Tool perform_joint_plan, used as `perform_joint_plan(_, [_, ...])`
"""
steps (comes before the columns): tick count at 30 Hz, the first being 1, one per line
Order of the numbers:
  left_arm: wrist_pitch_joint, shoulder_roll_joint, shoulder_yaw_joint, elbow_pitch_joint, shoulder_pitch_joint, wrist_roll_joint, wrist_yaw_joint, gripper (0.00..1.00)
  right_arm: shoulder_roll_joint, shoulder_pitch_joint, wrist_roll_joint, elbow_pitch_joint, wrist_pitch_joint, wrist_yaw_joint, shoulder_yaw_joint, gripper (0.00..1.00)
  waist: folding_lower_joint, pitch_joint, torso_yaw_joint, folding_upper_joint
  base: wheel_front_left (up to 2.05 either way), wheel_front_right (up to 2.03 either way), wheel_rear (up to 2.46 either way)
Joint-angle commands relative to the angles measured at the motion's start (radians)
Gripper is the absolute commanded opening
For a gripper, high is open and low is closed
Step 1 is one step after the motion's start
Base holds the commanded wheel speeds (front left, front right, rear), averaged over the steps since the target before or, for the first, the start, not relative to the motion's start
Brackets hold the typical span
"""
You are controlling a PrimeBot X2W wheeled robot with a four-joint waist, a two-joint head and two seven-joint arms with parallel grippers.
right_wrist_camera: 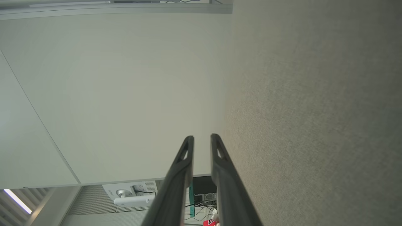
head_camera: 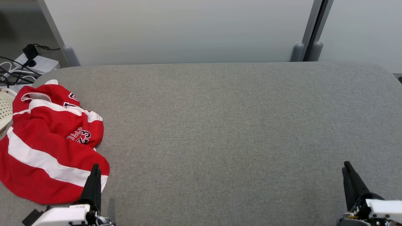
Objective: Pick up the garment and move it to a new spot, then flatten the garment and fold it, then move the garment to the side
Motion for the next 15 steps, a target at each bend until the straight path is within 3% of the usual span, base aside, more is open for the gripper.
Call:
perform_joint_plan(1, [0.0, -0.003, -0.001, 0.009, 0.007, 0.0, 0.0, 1.0, 0.003, 0.007, 0.0, 0.01, 0.0, 0.0, 0.002, 1.0, 0.0, 0.0, 0.0, -0.0001, 0.0, 0.0, 0.0])
perform_joint_plan(10, [-0.02, -0.011, -0.015, 0.027, 0.025, 0.006, 0.0, 1.0, 0.011, 0.025, -0.007, 0.027, -0.01, 0.0, 0.017, 1.0, 0.0022, -0.004, -0.001, -0.0001, 0.0, 0.0, 0.0])
perform_joint_plan(15, [-0.036, -0.008, -0.025, 0.018, 0.024, 0.027, -0.001, 1.0, 0.004, 0.024, -0.029, 0.023, -0.03, 0.0, 0.037, 1.0, 0.0001, -0.006, -0.002, -0.0001, 0.0, 0.0, 0.0])
